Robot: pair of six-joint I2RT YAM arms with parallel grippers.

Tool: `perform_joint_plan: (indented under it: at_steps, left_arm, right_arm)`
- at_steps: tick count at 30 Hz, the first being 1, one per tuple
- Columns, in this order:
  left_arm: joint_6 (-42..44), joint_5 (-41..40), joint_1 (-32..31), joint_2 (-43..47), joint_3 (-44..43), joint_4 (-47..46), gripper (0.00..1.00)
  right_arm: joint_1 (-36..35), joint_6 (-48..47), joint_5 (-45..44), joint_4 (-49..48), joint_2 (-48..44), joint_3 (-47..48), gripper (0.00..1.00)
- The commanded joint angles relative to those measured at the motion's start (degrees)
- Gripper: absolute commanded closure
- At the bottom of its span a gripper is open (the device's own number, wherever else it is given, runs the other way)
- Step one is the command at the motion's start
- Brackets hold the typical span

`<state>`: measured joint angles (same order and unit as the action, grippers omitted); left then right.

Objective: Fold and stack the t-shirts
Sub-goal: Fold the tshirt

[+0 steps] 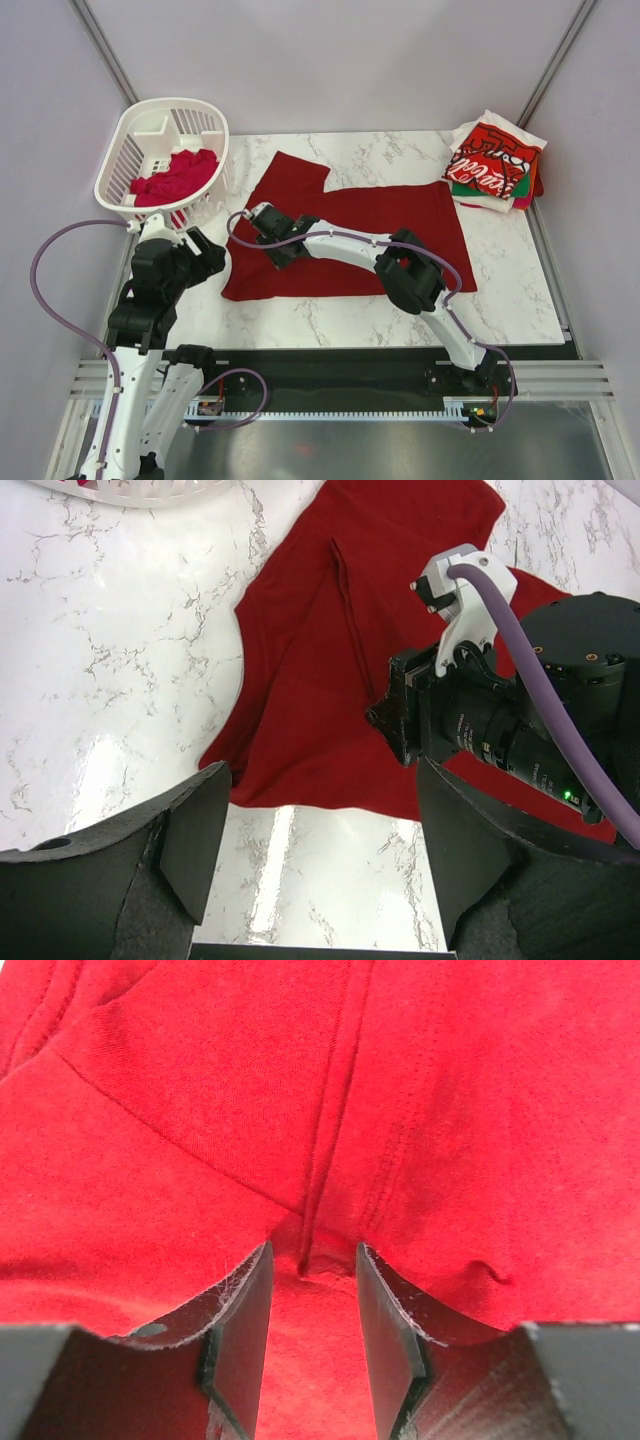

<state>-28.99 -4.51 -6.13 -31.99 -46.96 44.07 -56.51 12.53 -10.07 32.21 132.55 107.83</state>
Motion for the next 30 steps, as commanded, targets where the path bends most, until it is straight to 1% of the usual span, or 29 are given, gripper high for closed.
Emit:
perform_joint_plan:
  at_steps: [1,5,9,14,15,20,24,28,29,30]
  left_arm:
    - [1.84,-1.38,-0.02,-0.09,0.03,-1.01,0.19]
    - [1.84,-1.46,-0.02,-0.27,0.03,-1.01,0.19]
    - [1.84,-1.46,-0.02,-0.27,0.03,-0.92,0.19]
    - [2.01,-0.85,-0.02,-0.18,-0.41,-1.01,0.18]
    - [2.1,-0.59,0.07,-0.01,-0.41,-0.92,0.17]
    - [2.19,-0.41,-0.02,0.08,-0.5,-1.01,0.13]
    - [2.28,-0.41,-0.02,0.17,-0.5,-0.92,0.13]
    - [2.27,-0.41,0.07,-0.18,-0.5,-1.01,0.13]
    - [2.27,-0.41,-0.02,-0.44,-0.59,-1.01,0.13]
    - [2.27,-0.41,-0.02,-0.62,-0.5,-1.01,0.13]
  right_arm:
    - [0.0,-0.93,-1.98,0.05,-0.19,1.94,0.55]
    - [0.0,-0.76,-1.98,0.14,0.43,2.03,0.67]
    - [-0.09,-1.02,-2.5,0.22,0.43,1.77,0.76]
    - [0.35,-1.46,-3.12,0.23,0.08,1.94,0.98]
    - [0.52,-1.46,-3.12,0.23,-0.53,2.03,1.0]
    - [2.72,-1.81,-3.82,0.75,-3.0,4.14,1.0]
    - [7.19,-1.29,-3.3,1.02,-5.37,5.63,1.0]
    - [10.98,-1.2,-3.12,1.19,-5.55,7.39,1.0]
    - [11.59,-1.46,-3.03,1.19,-4.85,7.92,0.98]
    - [12.82,-1.63,-3.2,1.28,-4.41,8.96,0.91]
